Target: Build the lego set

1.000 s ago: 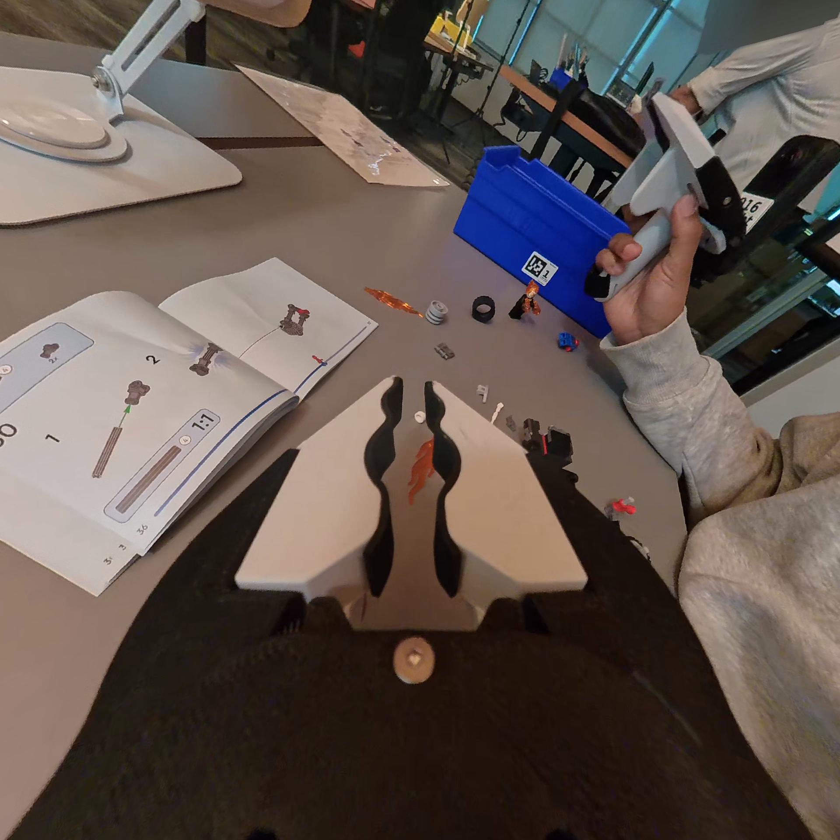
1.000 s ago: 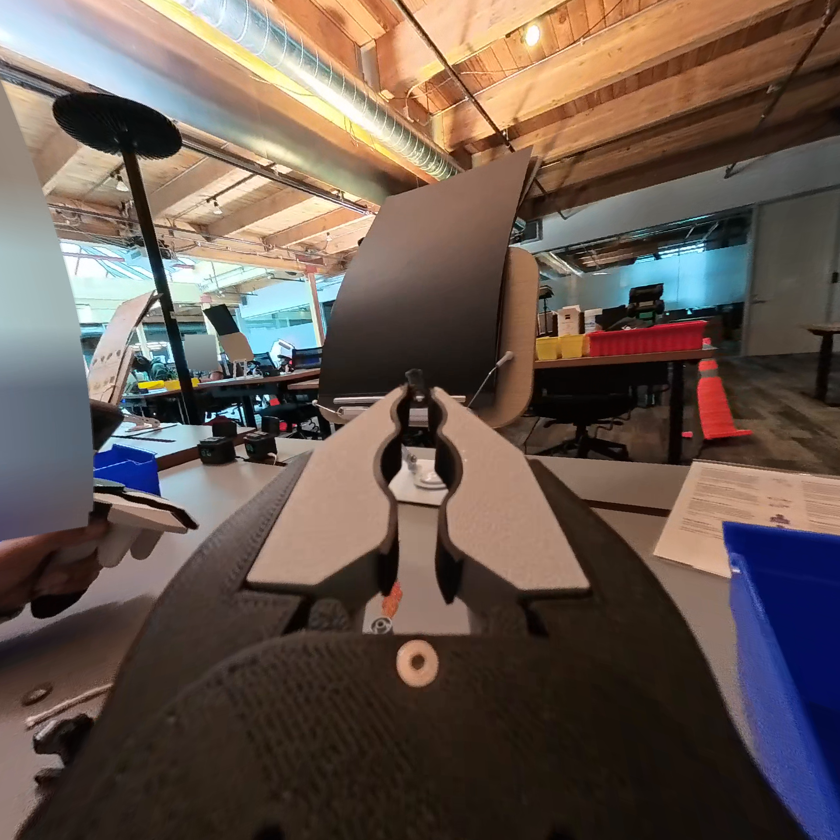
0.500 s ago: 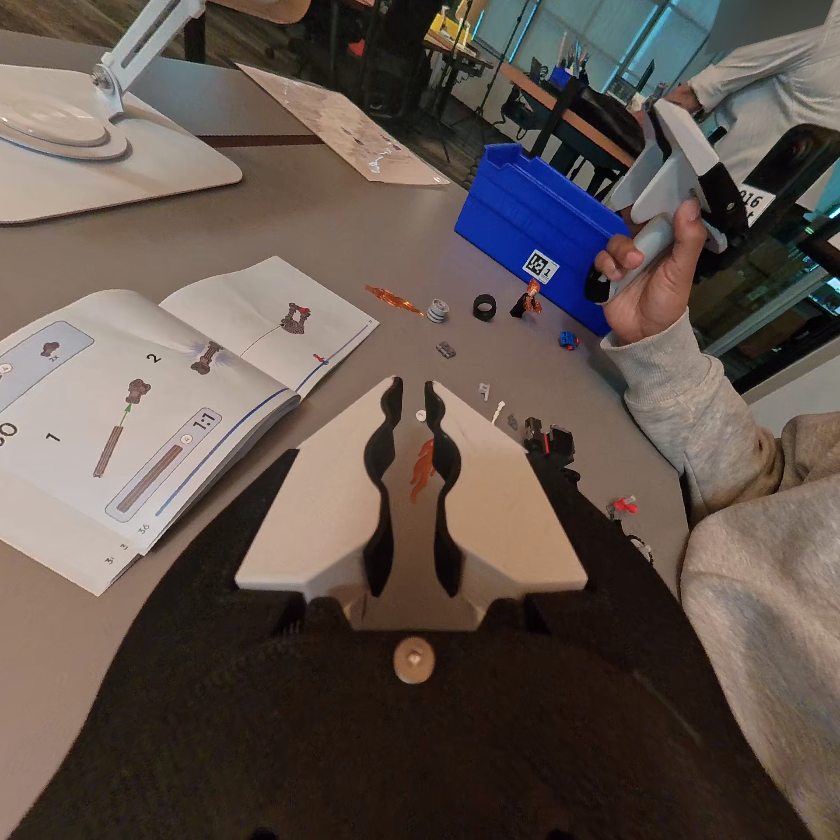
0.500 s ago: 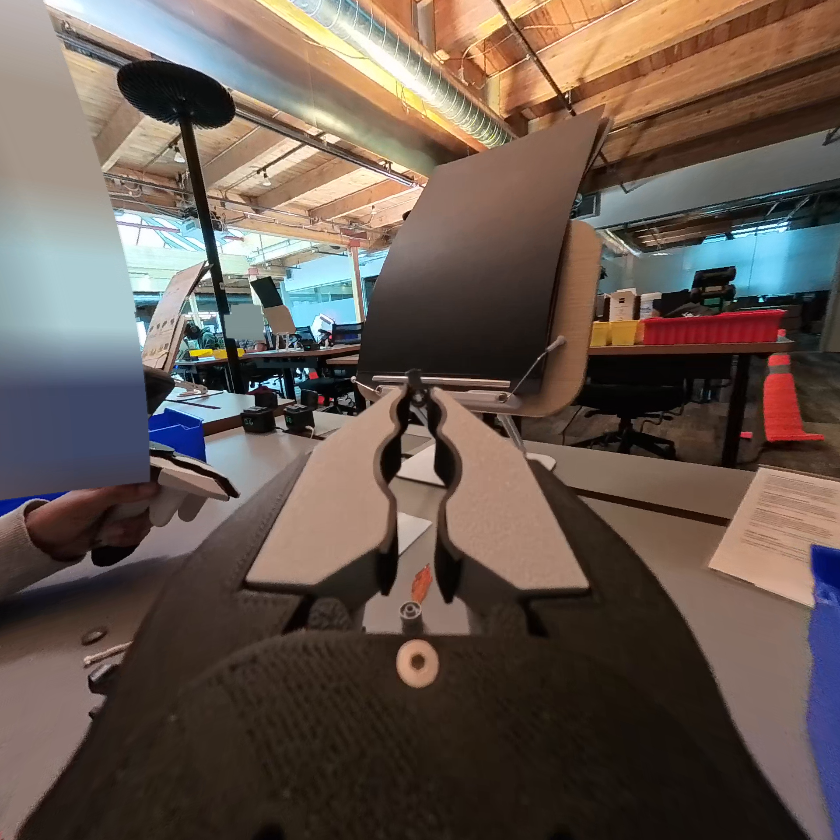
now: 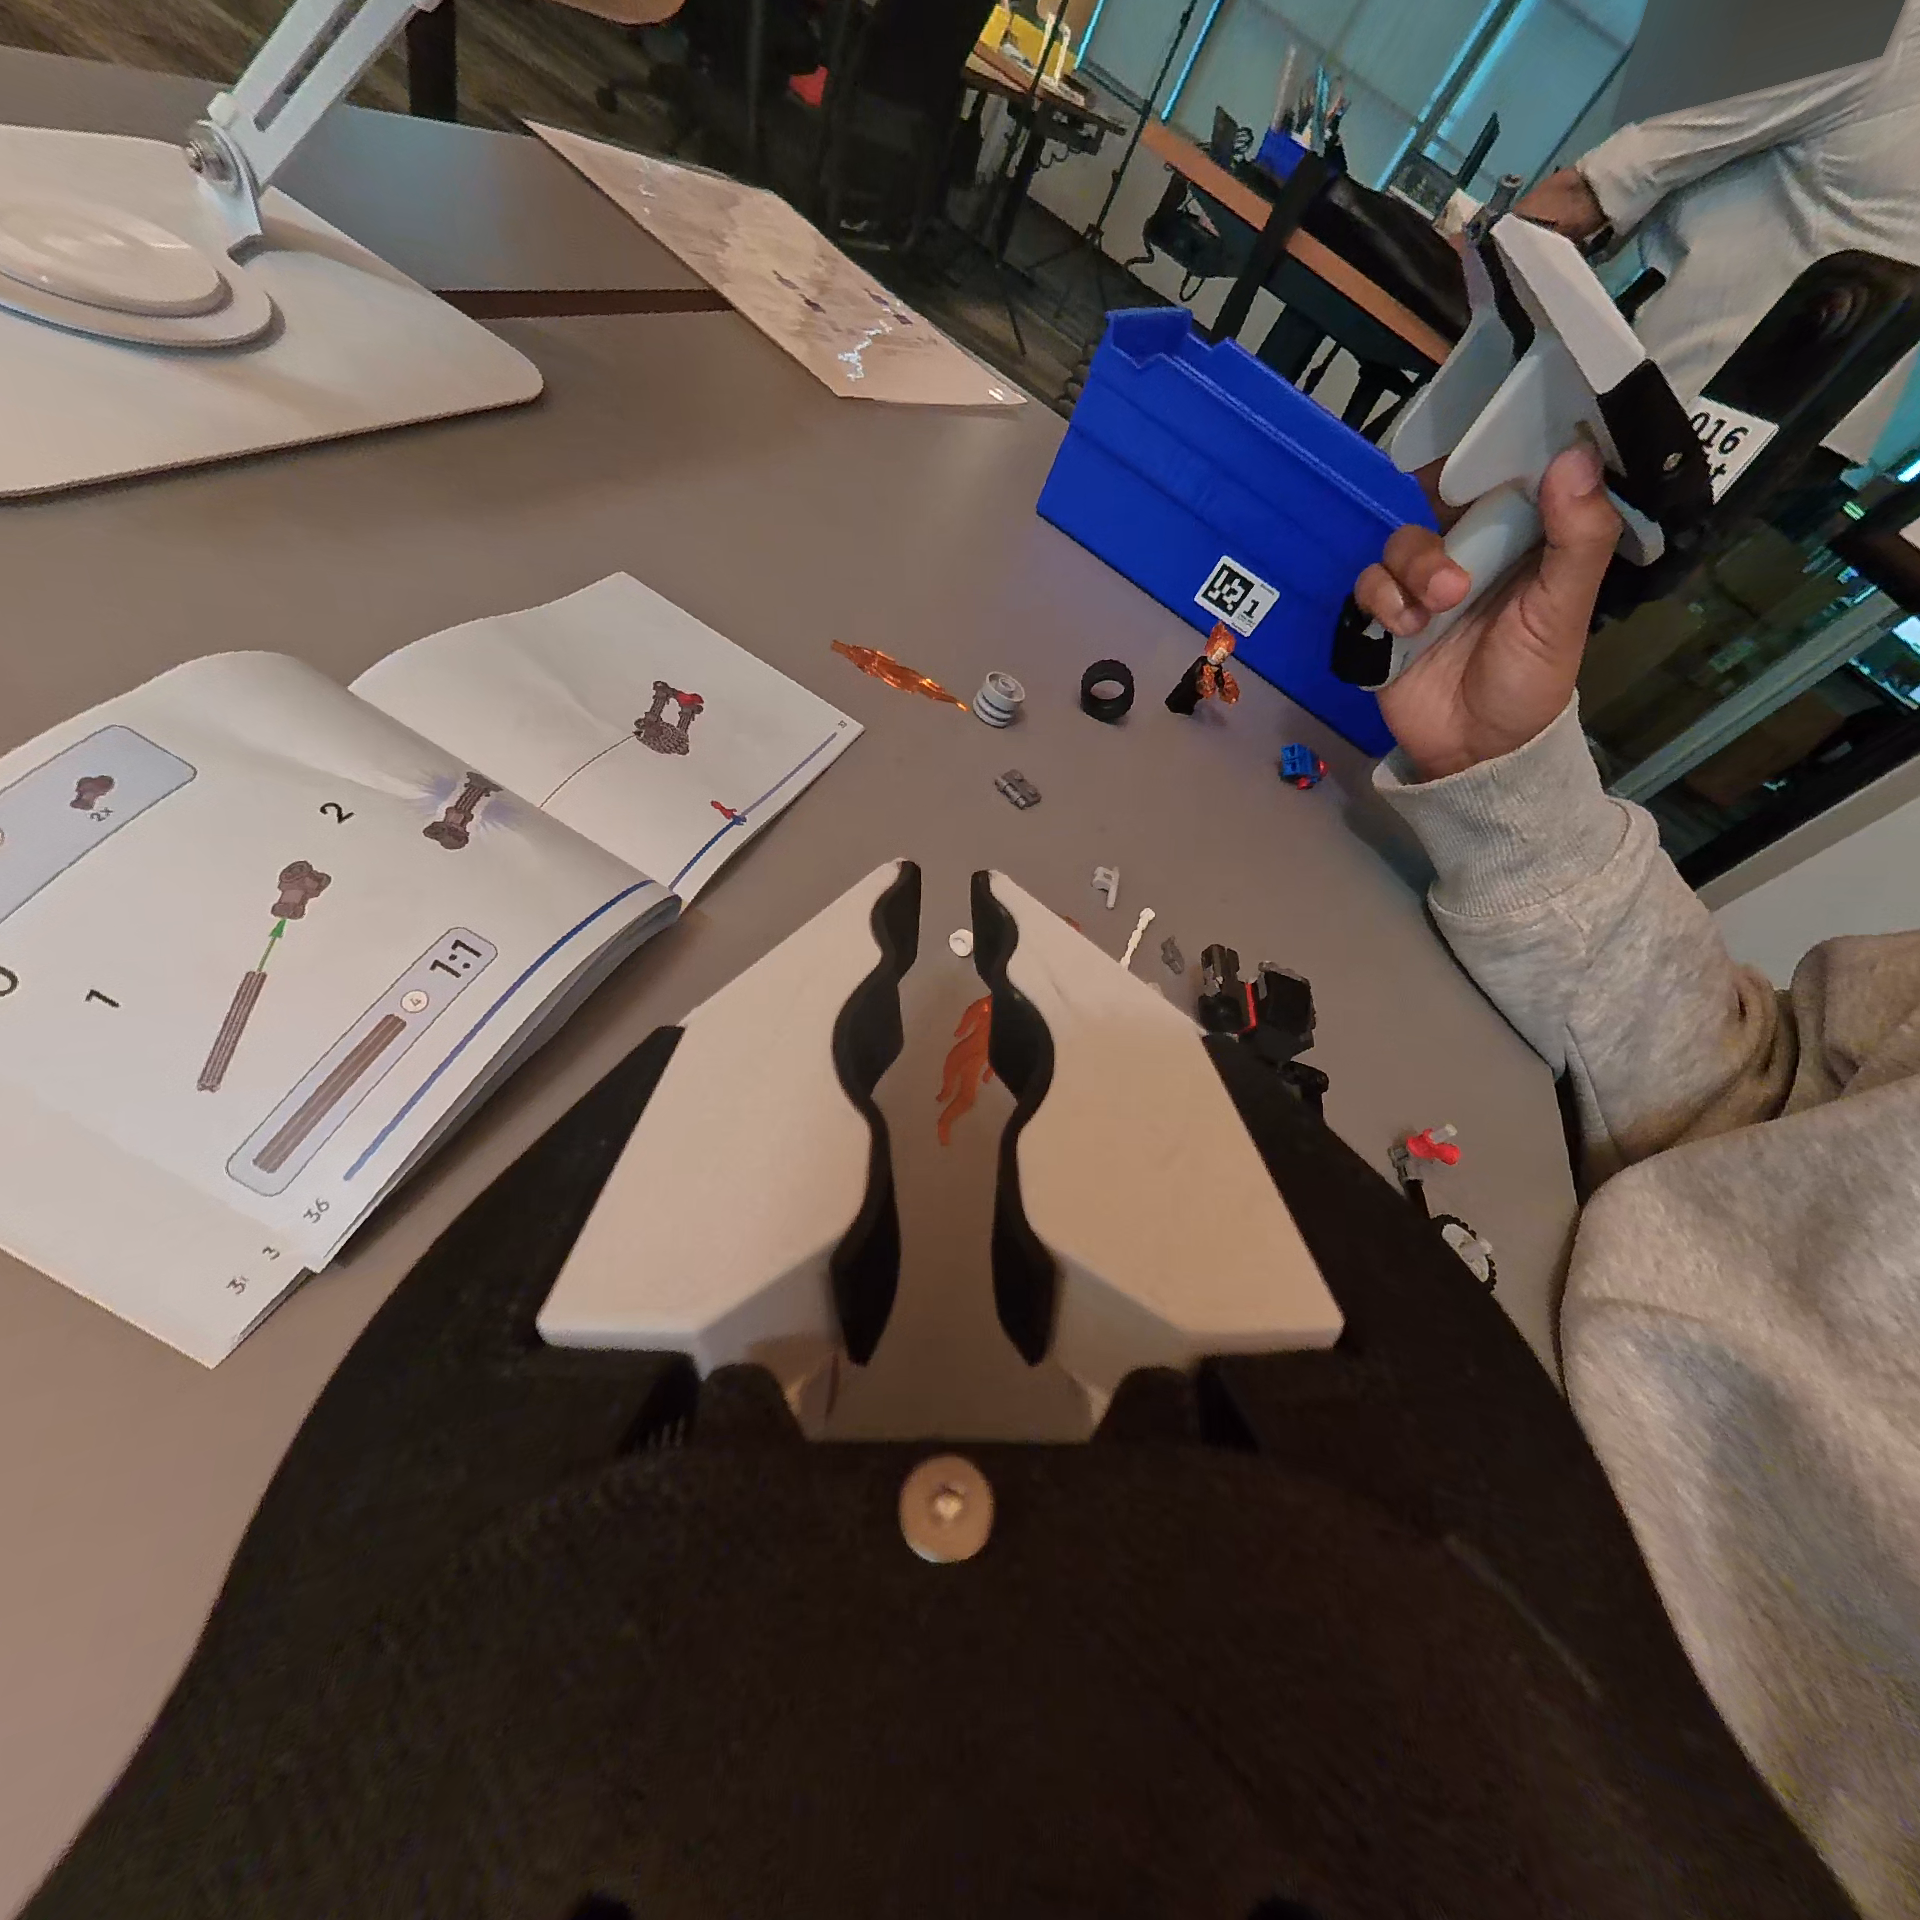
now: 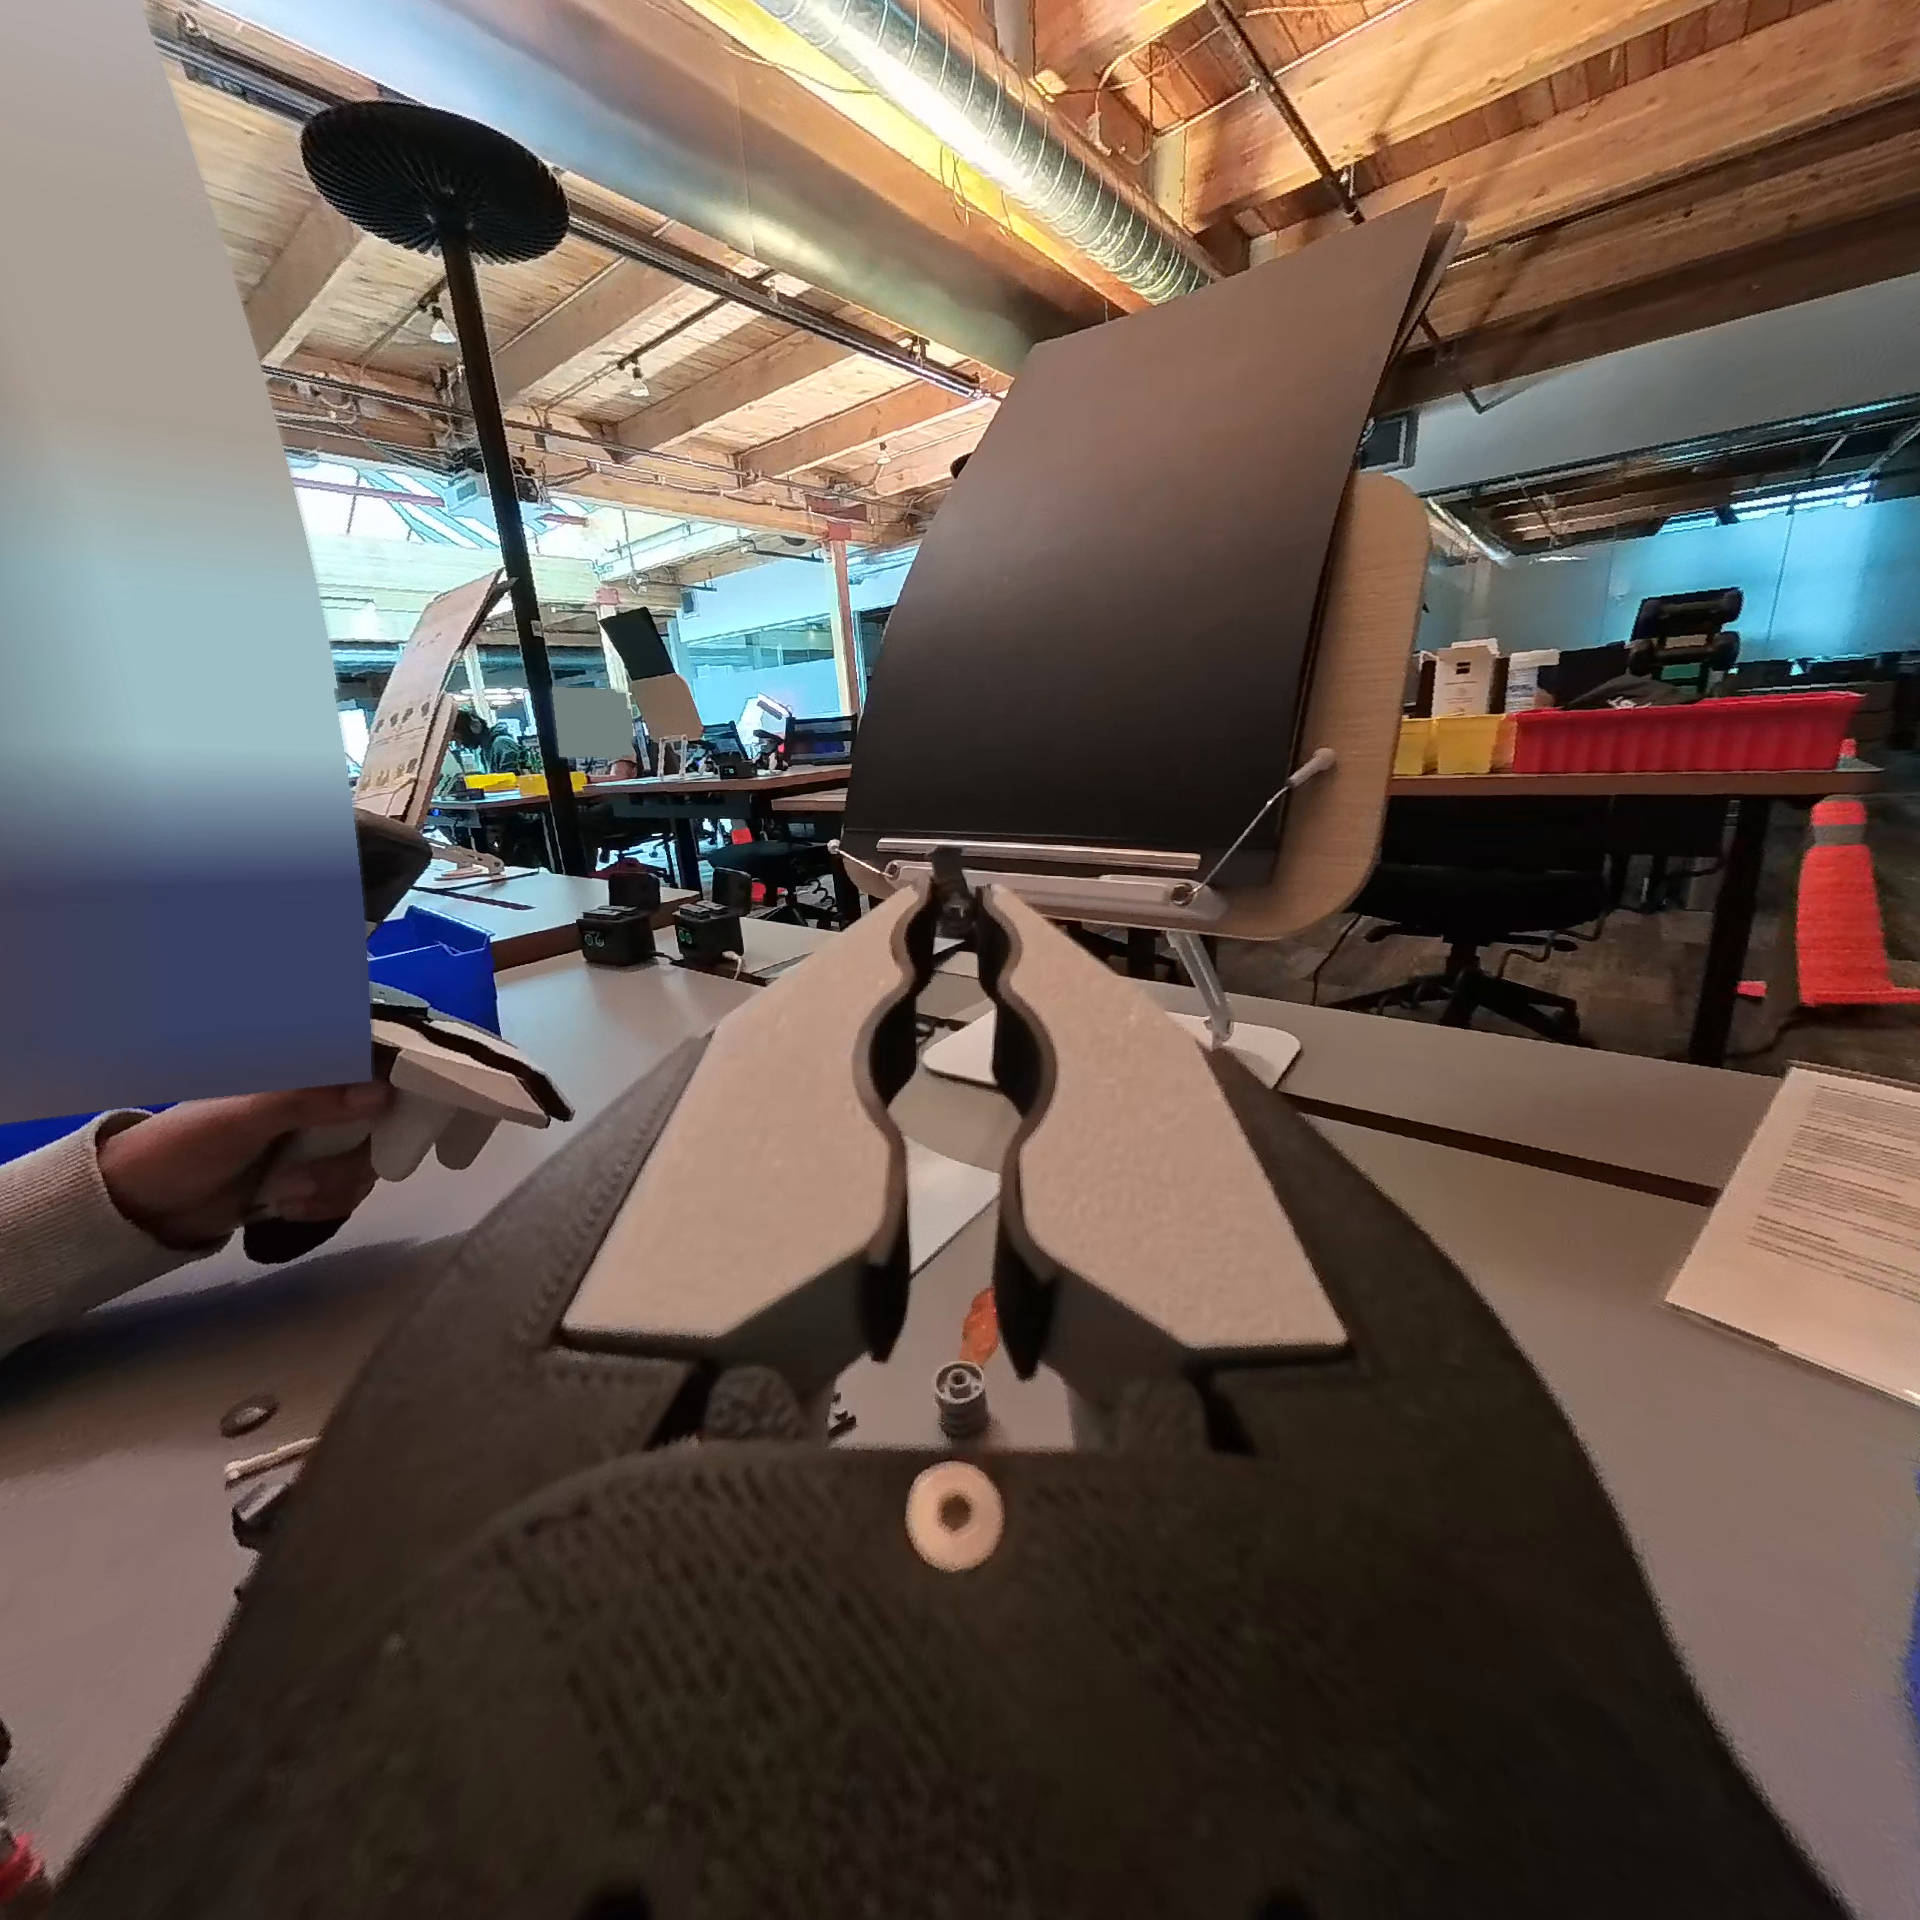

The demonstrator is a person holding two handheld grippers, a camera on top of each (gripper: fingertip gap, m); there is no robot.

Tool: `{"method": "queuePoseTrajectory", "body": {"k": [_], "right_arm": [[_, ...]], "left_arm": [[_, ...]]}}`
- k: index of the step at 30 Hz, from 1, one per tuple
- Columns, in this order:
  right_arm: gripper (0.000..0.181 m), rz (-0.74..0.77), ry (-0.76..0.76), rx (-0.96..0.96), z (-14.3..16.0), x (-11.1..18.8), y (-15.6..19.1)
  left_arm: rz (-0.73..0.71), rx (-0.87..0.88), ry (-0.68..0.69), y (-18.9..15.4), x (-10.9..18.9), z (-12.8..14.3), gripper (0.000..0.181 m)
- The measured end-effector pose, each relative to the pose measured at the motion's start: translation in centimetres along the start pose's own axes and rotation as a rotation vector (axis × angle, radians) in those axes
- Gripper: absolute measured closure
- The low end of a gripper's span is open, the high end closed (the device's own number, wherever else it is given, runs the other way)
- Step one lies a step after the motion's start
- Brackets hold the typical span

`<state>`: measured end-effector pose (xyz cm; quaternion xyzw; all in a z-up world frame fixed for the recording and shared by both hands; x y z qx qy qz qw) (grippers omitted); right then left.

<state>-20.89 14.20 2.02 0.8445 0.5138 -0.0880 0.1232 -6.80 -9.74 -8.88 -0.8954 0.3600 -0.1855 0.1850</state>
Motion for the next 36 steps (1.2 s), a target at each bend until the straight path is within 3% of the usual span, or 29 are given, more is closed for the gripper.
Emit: {"method": "queuePoseTrajectory", "body": {"k": [29,36], "right_arm": [[0.177,-0.036,0.001,-0.019,0.1,0.1,0.4],[0.177,-0.048,0.009,-0.023,0.2,0.1,0.6]], "left_arm": [[-0.001,0.001,0.022,0.1,-0.2,0.4,0.172],[-0.117,0.026,-0.018,1.7,1.4,-0.2,0.174]]}}
Point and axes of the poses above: each gripper's, where its closed fingertips meet, x back along the fingers, z out of its underside, y = z × x across the jaws, the point moved 3 cm from there along x, back along the fingers, and after that the axes turned 10 degrees about z, right-handed, at the moved point
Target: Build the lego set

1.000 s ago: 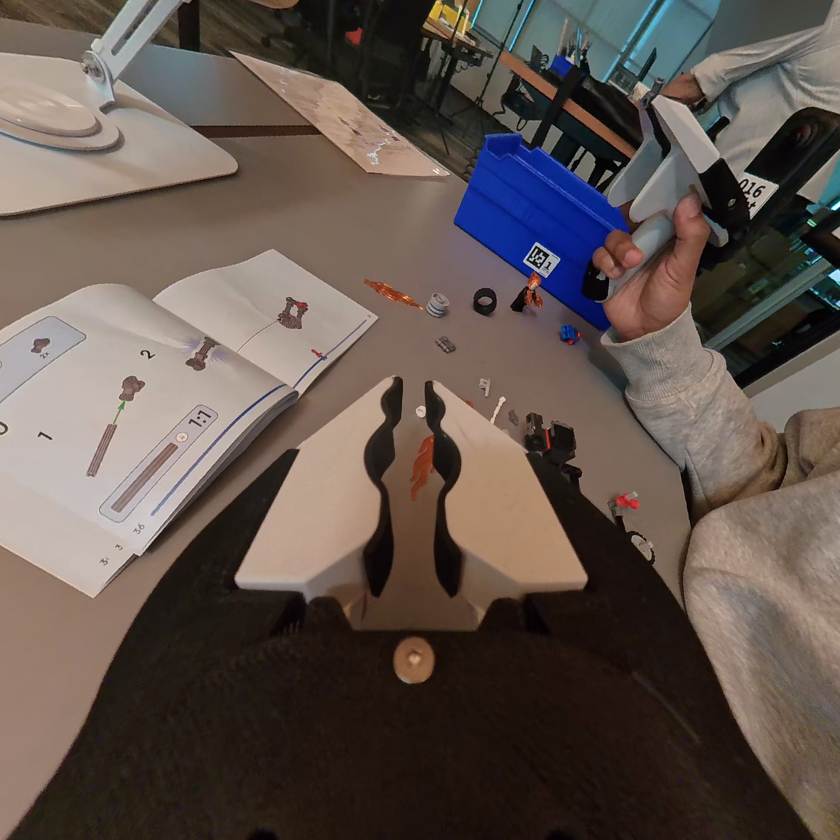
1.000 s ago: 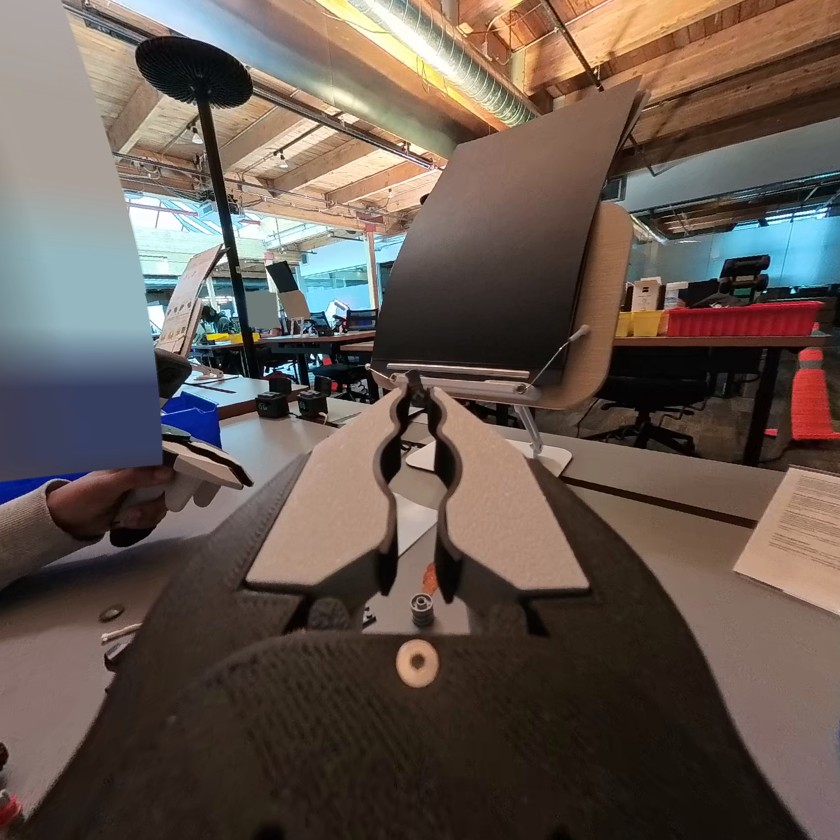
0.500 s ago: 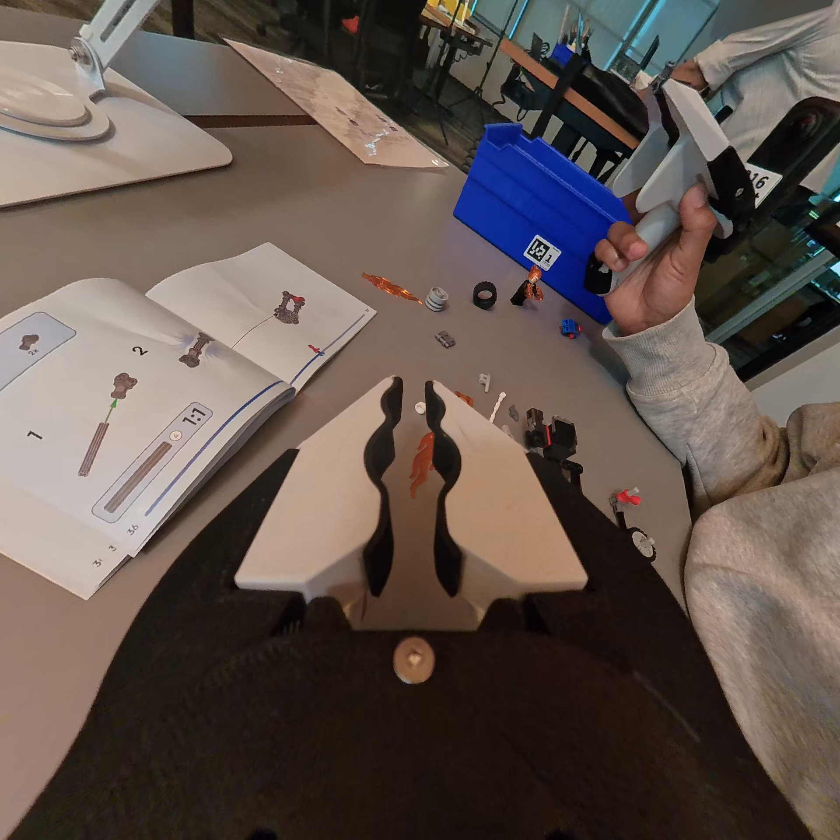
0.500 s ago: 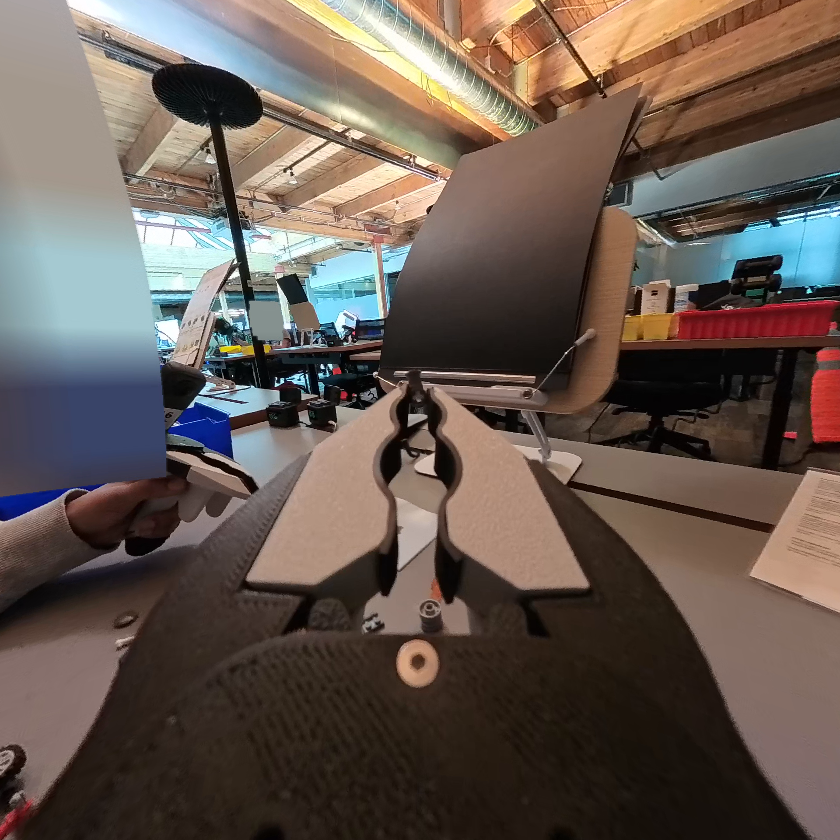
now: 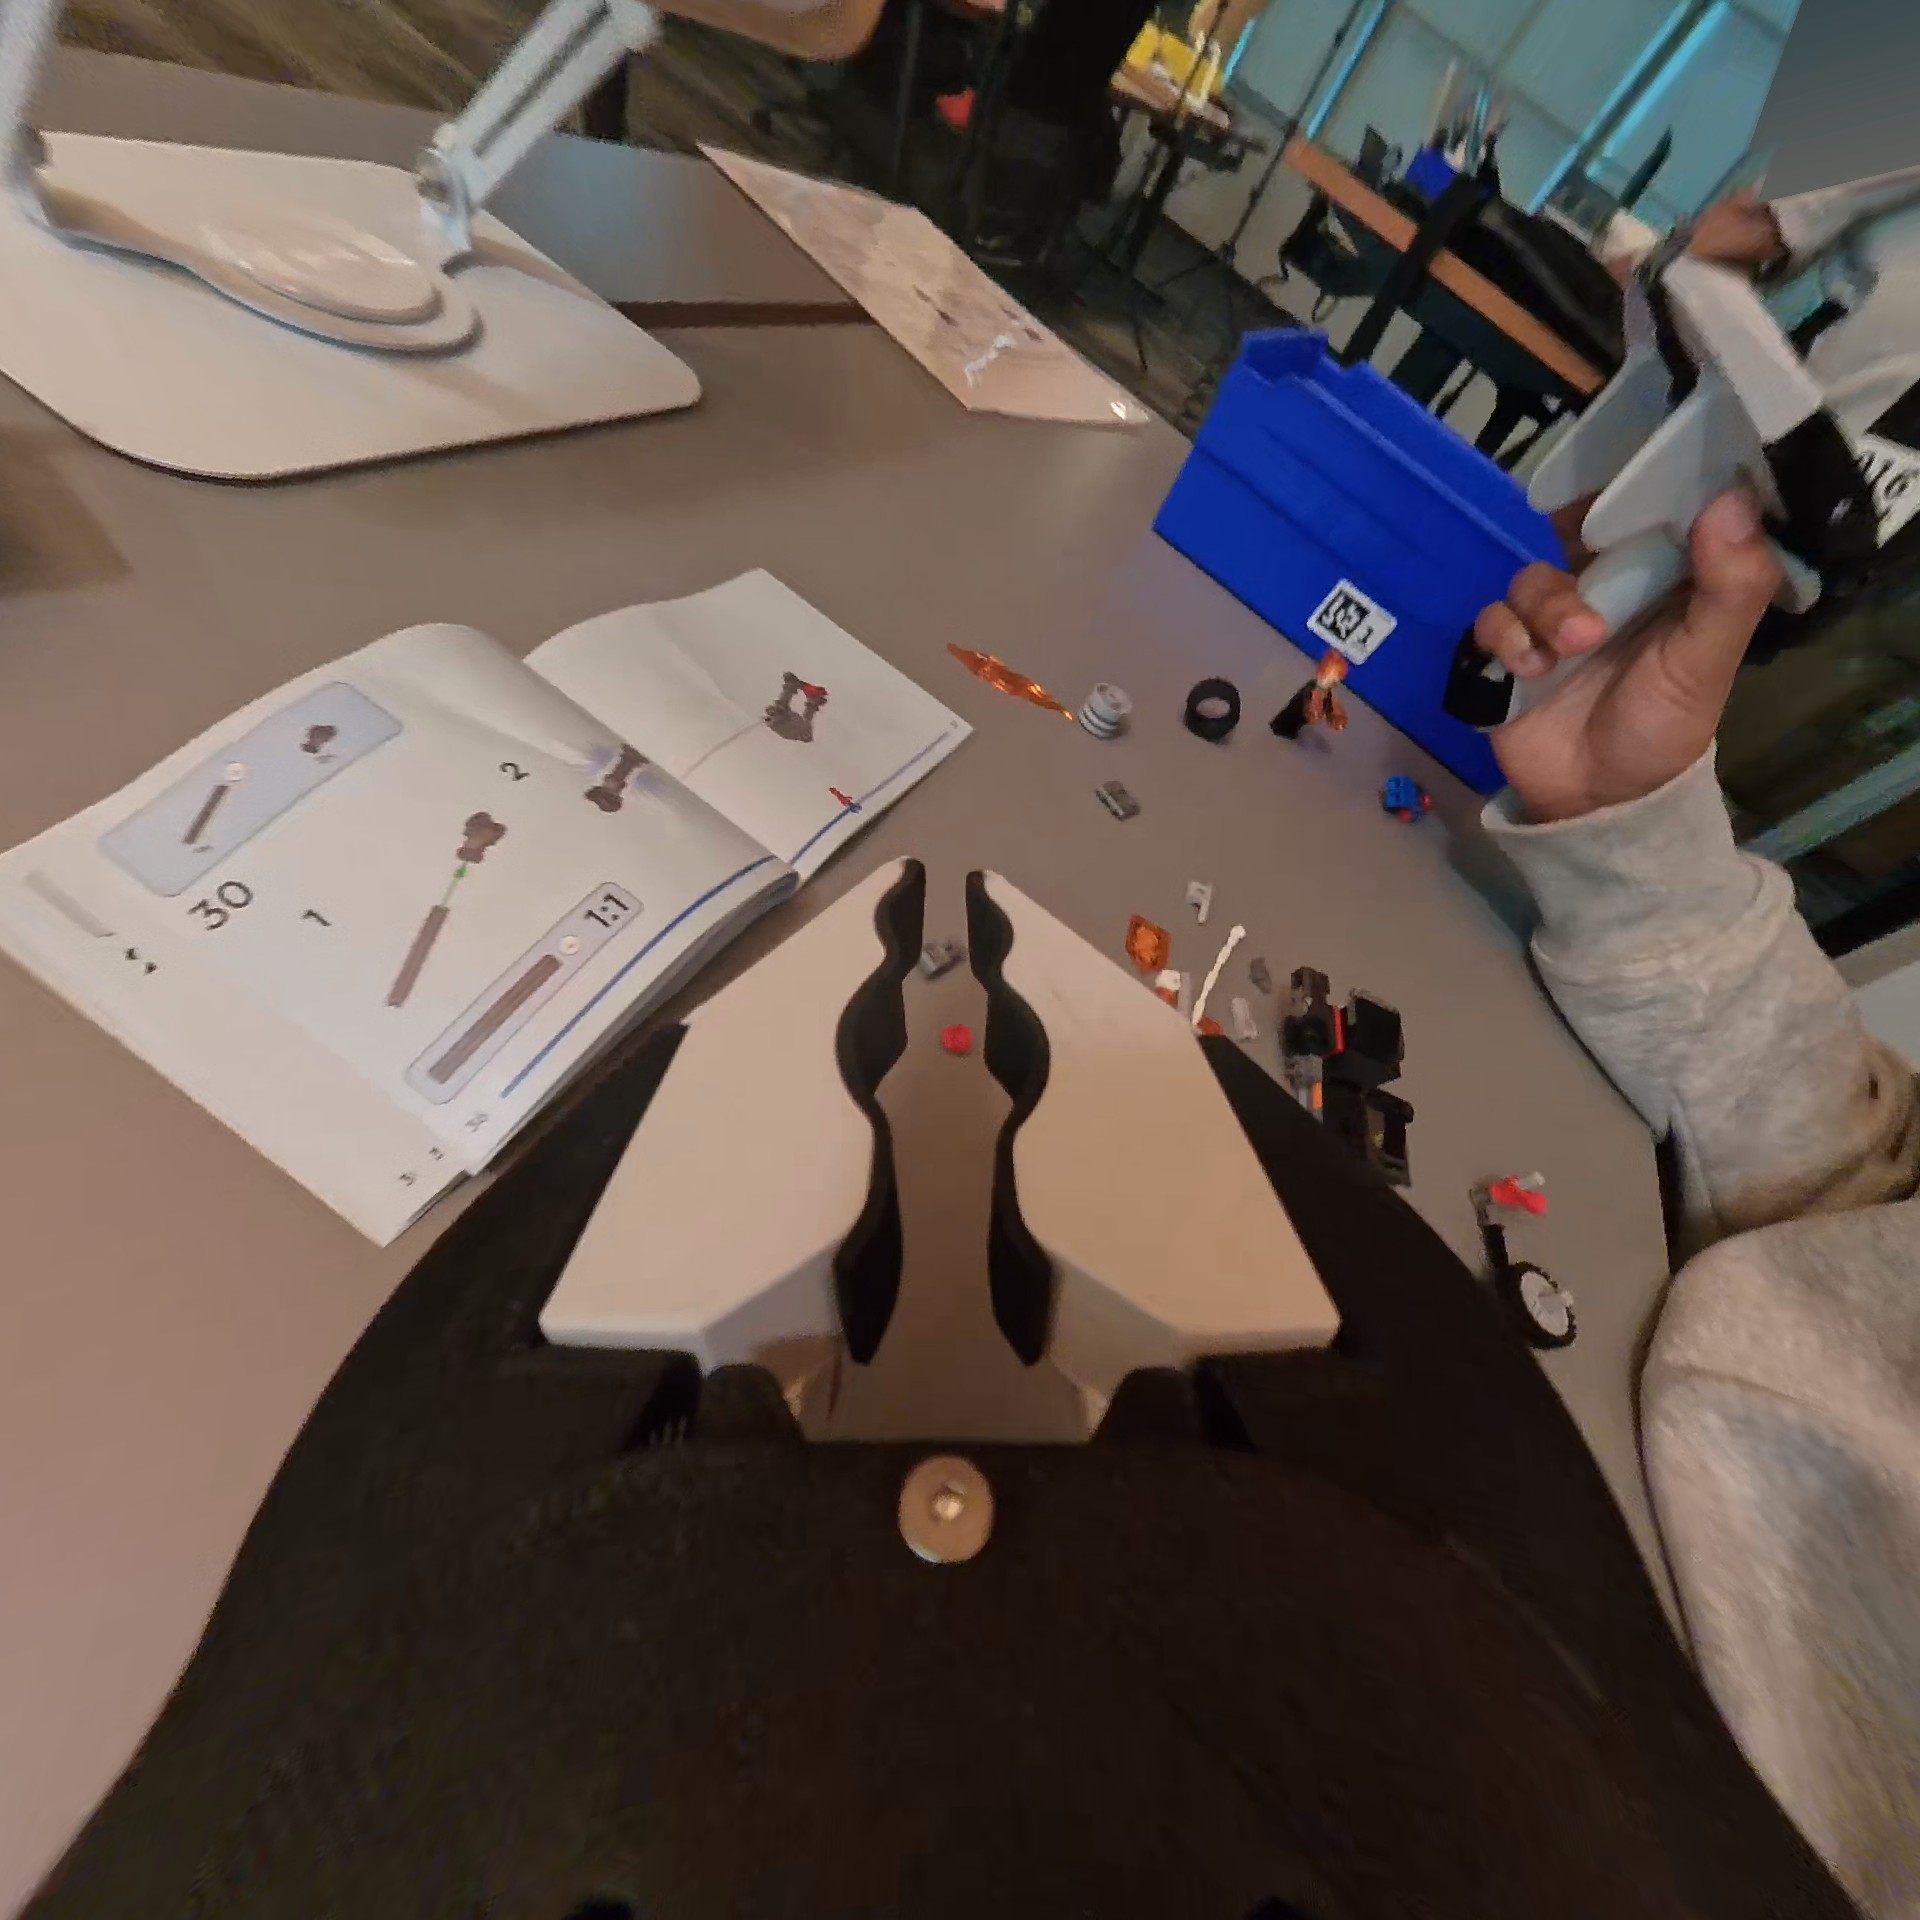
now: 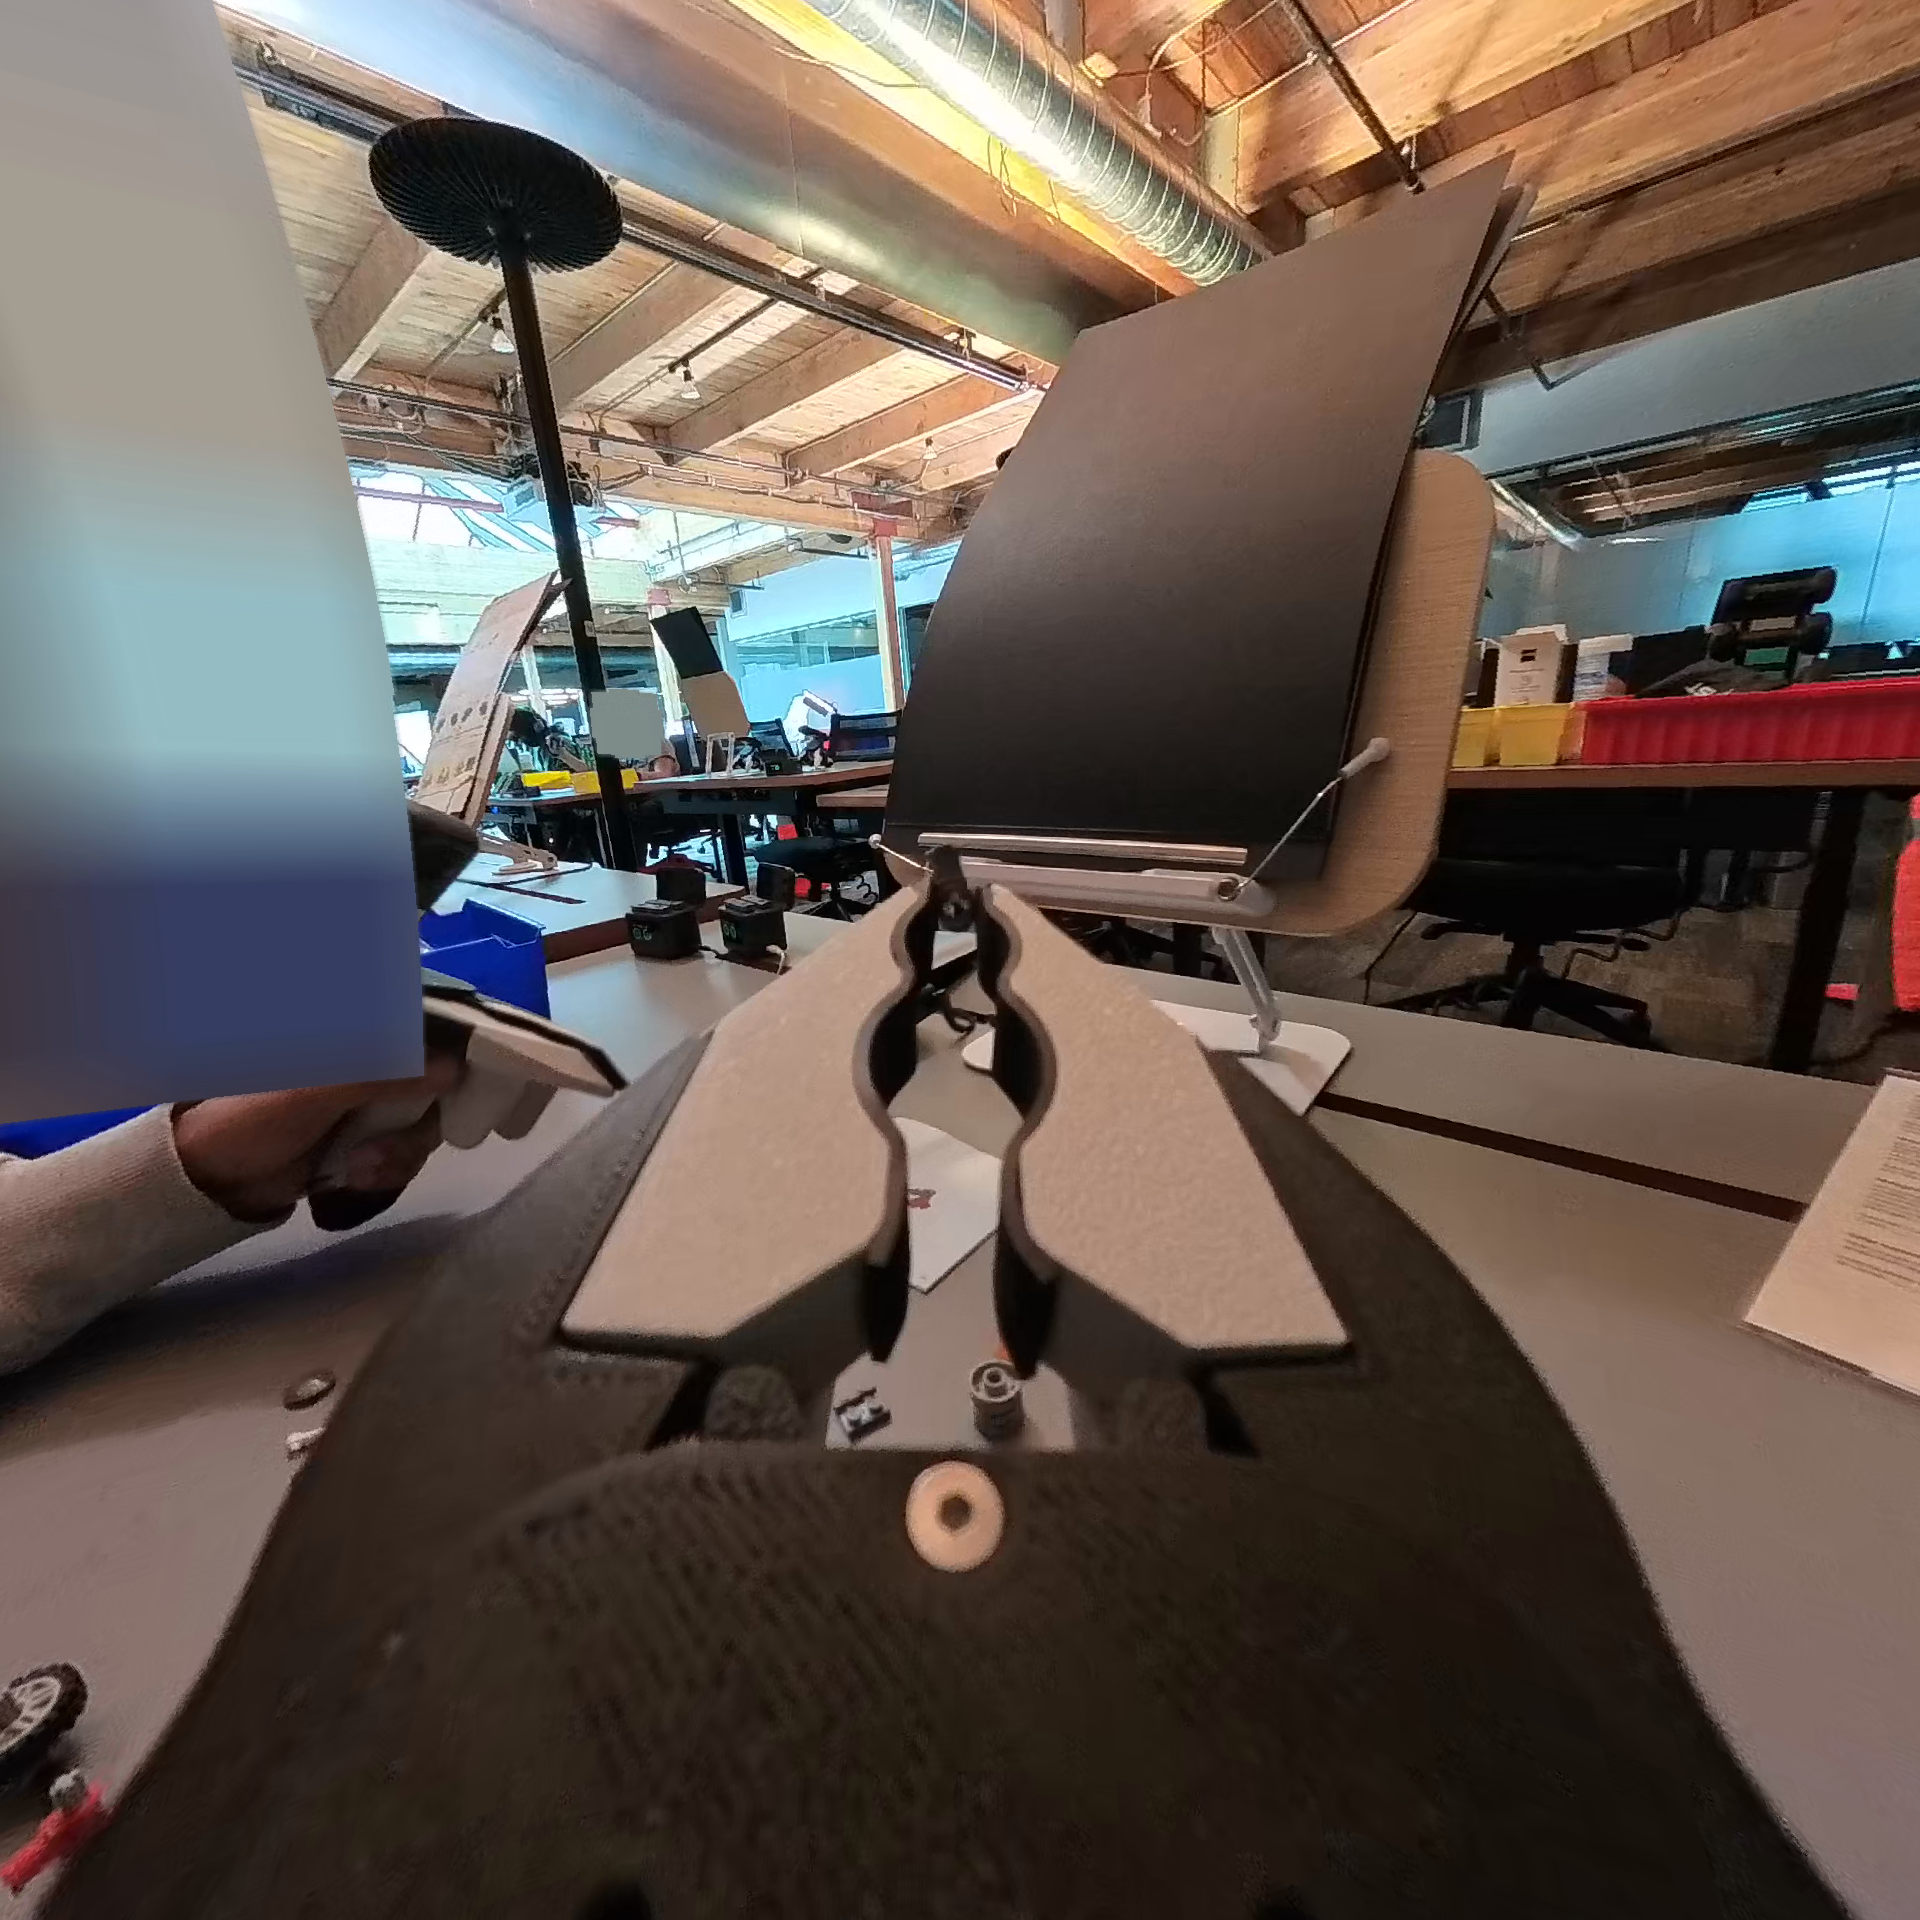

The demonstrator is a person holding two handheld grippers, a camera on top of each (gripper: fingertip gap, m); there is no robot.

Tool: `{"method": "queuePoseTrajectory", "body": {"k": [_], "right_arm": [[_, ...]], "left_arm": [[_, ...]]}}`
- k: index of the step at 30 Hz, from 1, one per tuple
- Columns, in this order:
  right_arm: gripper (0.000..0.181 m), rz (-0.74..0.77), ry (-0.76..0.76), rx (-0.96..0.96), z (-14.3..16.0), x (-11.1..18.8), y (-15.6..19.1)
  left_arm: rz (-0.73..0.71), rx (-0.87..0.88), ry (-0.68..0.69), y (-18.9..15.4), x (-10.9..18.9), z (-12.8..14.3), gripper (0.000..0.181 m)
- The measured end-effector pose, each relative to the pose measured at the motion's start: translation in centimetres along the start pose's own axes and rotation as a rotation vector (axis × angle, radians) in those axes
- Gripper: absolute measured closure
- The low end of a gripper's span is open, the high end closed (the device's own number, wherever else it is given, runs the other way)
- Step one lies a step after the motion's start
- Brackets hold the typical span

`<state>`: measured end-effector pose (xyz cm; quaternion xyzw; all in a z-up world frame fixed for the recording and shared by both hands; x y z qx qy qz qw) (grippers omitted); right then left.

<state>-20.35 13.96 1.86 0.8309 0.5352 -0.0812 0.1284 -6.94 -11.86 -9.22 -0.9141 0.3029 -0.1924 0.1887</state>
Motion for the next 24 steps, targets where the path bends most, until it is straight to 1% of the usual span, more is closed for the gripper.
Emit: {"method": "queuePoseTrajectory", "body": {"k": [3,7,10,12,15,18,24], "right_arm": [[0.177,-0.013,0.012,-0.002,0.2,-0.1,0.2],[0.177,-0.030,0.038,0.010,0.7,-0.4,0.6],[0.177,-0.042,0.057,0.021,1.0,-0.5,0.9],[0.177,-0.050,0.070,0.027,1.3,-0.7,1.2],[0.177,-0.059,0.091,0.040,1.7,-0.9,1.5],[0.177,-0.065,0.108,0.050,2.1,-1.1,1.7],[0.177,-0.086,0.124,0.033,2.5,-1.3,2.0]], "left_arm": [[0.007,0.027,-0.058,0.2,0.9,-0.8,0.174],[-0.004,0.016,-0.077,0.2,1.6,-1.3,0.175],[0.011,0.016,-0.051,-0.4,1.7,-1.3,0.180],[0.055,0.009,-0.003,-1.2,1.6,-0.9,0.181],[0.044,0.008,0.061,-1.0,1.6,0.2,0.181],[0.036,0.007,0.052,-0.8,2.0,0.1,0.181],[0.090,0.044,0.040,-1.2,2.0,0.1,0.181]]}}
Point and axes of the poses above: each gripper's, where its closed fingertips meet, x back along the fingers, z out of its underside, y = z × x across the jaws, the point moved 3 cm from there along x, back along the fingers, and after that the axes turned 10 degrees about z, right-handed, at the moved point
